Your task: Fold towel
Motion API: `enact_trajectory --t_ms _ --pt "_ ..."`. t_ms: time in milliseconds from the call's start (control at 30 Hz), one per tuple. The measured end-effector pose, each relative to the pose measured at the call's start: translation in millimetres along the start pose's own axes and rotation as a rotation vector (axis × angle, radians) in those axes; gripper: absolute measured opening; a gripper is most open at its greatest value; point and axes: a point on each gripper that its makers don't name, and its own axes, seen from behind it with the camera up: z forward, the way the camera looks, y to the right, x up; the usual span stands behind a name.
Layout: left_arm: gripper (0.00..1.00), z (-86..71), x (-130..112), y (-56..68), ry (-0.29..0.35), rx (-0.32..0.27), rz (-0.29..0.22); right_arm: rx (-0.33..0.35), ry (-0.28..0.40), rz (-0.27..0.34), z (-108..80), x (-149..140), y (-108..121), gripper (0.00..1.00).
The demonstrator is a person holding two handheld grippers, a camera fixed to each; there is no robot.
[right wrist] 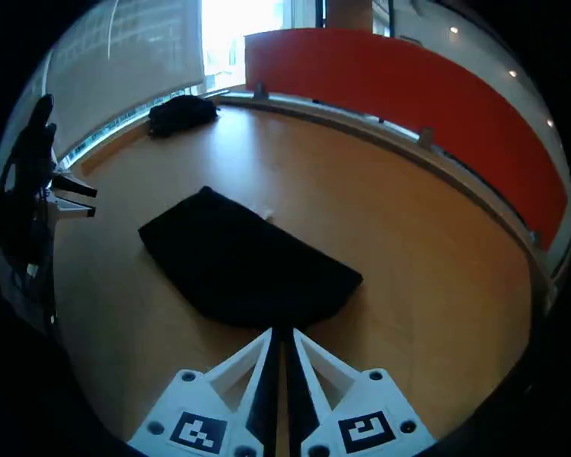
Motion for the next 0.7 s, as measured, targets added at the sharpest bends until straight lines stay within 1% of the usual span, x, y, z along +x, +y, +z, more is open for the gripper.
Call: enact_trajectory --t_ms 300,400,500,700 --pt "0.95 -6.5 0.5 -0.8 0.008 0.002 -0.009 0.014 0.07 -0.07 -1.8 57.6 -8.1 0.04" --pt "0.94 -8.8 -0.1 -0.8 0.009 0.003 -0.01 0.018 0.086 -0.091 -2.1 72.1 -11.4 0.04" --pt "0.94 -10.9 -1.0 -1.1 0.01 0.003 -0.009 0.022 0.089 -0.106 -1.3 78.6 -14.0 0.04" --pt "0.94 -15.5 -2.3 -2.7 0.012 0.002 -0.011 0.027 0.08 -0.125 1.3 80.6 -17.3 0.04"
